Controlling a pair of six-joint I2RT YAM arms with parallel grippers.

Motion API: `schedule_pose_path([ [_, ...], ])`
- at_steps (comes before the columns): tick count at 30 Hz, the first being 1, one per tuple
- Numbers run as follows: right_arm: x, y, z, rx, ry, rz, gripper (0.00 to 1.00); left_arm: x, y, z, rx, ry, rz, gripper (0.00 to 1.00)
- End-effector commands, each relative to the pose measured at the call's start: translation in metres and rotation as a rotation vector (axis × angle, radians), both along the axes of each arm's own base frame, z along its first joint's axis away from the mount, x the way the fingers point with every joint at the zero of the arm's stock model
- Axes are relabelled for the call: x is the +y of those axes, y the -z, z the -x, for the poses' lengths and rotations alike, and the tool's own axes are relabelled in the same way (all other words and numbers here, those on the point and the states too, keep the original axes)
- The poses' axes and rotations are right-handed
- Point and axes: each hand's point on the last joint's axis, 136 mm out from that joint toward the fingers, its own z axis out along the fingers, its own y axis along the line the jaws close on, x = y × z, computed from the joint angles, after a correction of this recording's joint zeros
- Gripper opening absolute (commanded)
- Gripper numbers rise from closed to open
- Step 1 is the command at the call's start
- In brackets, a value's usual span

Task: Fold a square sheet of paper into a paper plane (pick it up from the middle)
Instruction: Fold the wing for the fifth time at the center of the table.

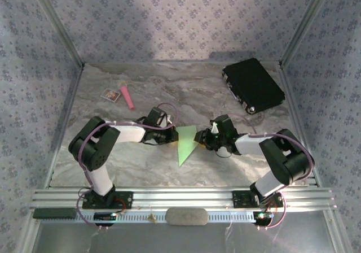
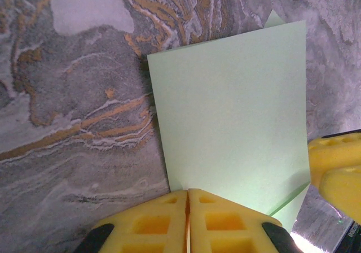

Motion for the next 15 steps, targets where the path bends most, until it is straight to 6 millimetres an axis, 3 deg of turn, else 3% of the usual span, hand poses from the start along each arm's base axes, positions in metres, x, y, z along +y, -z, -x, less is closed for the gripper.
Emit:
schedule_pose_path([
  [1,0.013,-0.018,-0.01,-0.042,-0.036,-0.074,0.35,0.009,0.019,0.006,0.041,0.011,-0.068,0.09],
  [9,0.018,-0.022,-0.009,-0.065,-0.135,-0.105,0.36,0.008,0.018,0.006,0.046,0.018,-0.065,0.09],
  [15,0.015,-0.01,-0.011,-0.027,-0.154,-0.131,0.37,0.008,0.019,0.007,0.051,0.022,-0.063,0.09],
])
